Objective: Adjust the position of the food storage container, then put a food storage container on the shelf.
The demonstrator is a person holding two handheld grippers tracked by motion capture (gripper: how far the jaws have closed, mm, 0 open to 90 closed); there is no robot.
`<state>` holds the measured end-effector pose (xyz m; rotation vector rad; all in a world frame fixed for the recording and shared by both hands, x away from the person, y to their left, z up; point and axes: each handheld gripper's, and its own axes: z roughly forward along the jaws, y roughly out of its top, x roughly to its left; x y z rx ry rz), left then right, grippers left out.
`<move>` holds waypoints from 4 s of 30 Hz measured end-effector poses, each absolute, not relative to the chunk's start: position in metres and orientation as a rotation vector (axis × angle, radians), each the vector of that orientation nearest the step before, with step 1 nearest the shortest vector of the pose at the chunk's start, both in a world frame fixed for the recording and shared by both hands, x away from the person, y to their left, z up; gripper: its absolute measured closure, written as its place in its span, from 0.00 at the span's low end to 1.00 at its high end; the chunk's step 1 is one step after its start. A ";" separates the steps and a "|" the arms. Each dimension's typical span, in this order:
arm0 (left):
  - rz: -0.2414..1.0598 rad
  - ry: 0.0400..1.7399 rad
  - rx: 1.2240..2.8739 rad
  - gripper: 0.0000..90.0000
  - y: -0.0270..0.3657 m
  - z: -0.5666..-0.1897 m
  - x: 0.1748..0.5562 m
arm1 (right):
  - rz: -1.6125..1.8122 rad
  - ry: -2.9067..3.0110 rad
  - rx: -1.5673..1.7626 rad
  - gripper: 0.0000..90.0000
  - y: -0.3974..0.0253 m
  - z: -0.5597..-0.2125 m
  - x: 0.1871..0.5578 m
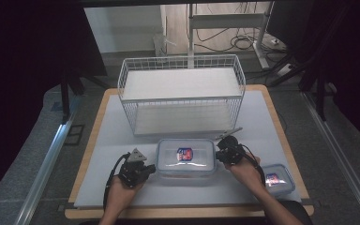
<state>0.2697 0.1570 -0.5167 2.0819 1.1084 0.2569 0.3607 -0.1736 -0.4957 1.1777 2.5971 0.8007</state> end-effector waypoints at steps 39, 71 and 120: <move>0.430 1.058 2.089 0.11 0.178 -0.515 0.240 | 1.170 2.453 0.912 0.10 -0.250 -0.479 0.314; 0.341 1.082 1.977 0.05 0.188 -0.492 0.259 | 1.207 2.522 0.918 0.04 -0.230 -0.476 0.319; -0.119 1.078 1.843 0.55 0.181 -0.505 0.305 | 1.470 2.754 1.362 0.49 -0.209 -0.488 0.358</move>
